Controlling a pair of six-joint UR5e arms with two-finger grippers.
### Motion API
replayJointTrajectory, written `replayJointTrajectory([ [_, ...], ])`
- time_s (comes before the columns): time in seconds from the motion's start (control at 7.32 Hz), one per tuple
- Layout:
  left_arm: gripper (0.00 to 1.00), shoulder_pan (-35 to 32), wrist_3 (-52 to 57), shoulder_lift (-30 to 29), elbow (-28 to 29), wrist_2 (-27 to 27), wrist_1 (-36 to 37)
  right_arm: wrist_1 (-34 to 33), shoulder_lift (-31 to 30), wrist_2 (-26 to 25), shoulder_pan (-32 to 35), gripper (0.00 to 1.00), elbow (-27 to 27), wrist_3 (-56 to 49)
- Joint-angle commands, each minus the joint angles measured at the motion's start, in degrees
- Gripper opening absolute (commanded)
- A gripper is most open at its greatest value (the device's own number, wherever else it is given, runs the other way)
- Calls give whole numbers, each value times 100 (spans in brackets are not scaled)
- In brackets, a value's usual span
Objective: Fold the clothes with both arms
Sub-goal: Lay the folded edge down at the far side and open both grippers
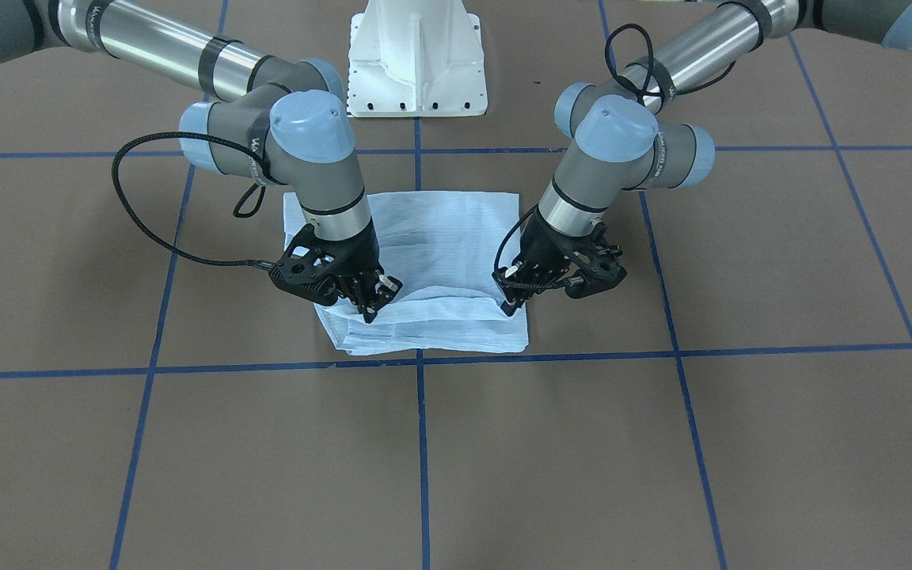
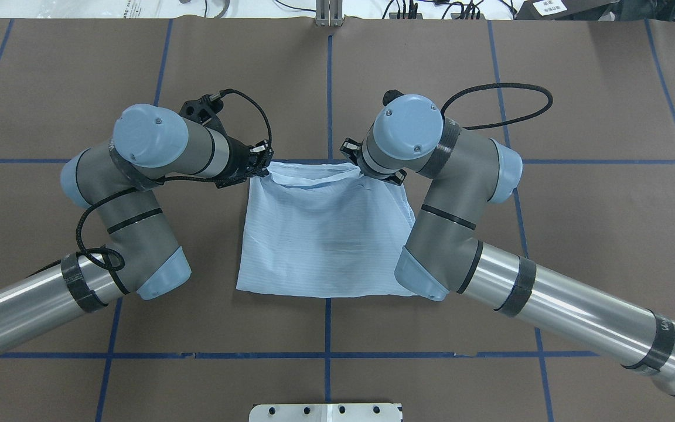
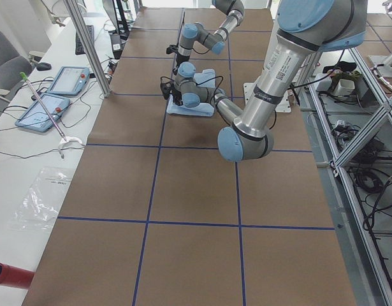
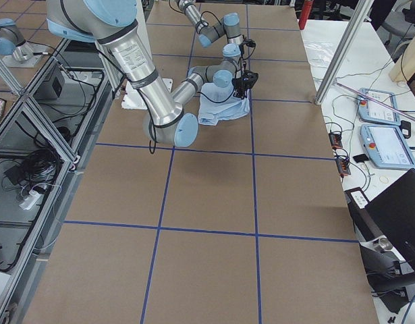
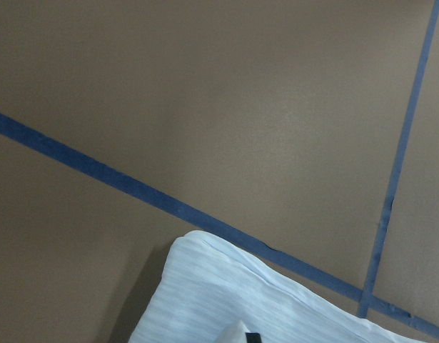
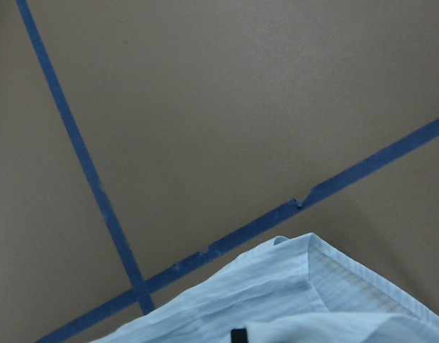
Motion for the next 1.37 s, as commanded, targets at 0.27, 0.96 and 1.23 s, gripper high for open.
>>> replayJointTrajectory([
  [0.27,0,-32,-3,-14,60,0,-7,191,113,29,23,0,-219,0],
  [0.96,99,-128,23,-14,51,-9,11,333,87,491,302,100,-377,-385],
  [1.23,99,-635,730,239,-106,-629,63,141,-306,1362,1056,100,-133,-1235],
])
